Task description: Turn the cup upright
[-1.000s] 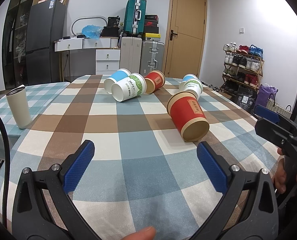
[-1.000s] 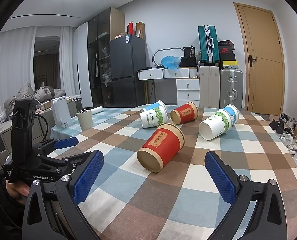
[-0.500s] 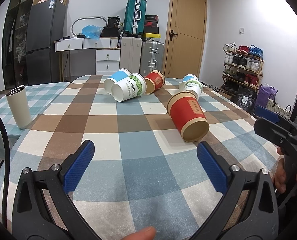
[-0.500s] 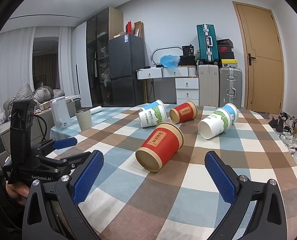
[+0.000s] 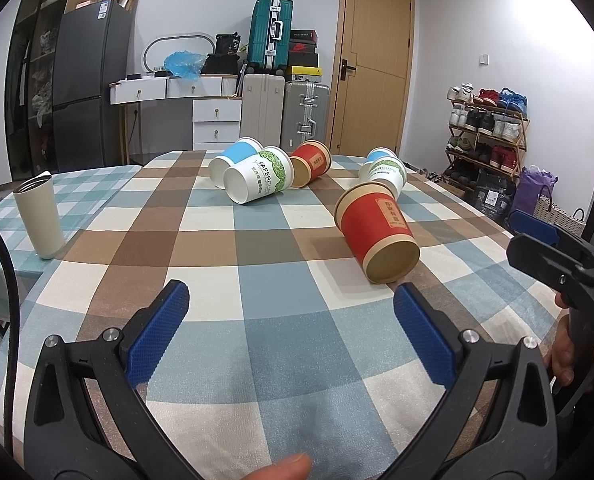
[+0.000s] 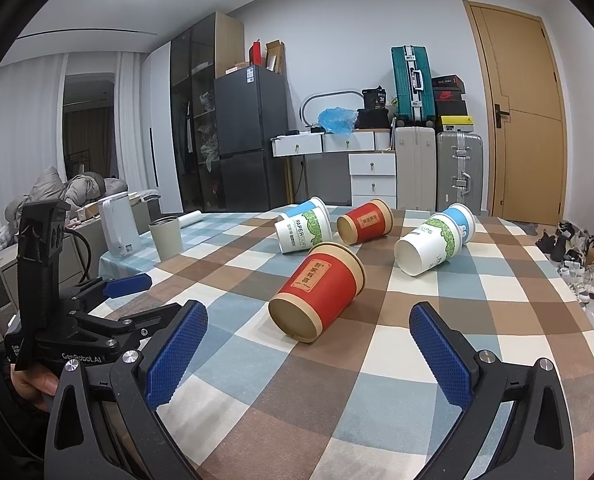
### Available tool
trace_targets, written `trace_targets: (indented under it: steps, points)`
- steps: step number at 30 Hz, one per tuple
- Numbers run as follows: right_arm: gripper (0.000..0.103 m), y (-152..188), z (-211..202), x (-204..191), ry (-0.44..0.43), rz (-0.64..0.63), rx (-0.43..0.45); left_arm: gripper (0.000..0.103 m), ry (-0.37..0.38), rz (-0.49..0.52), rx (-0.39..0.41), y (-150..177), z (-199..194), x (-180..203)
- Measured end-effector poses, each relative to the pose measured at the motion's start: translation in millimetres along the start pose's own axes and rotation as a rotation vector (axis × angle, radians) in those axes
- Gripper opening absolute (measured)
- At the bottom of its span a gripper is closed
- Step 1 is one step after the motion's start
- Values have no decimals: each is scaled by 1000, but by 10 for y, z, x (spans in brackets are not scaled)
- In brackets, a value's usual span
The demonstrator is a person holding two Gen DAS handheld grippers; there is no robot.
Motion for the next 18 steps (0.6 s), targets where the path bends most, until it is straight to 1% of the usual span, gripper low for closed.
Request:
trace_targets:
  steps: [18]
  points:
    - [103, 15, -5, -26, 8, 24, -12, 102, -7, 5, -7, 6, -4, -24]
Point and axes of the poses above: each gripper's, at about its wrist camera, not at the fingertips, and z roughly the way its jaws point, x to its right, y to its underside, the point moved 5 cm from there along z, roughly the way its jaws point, and after that the axes turned 10 degrees about -y, right-handed, at the moved point
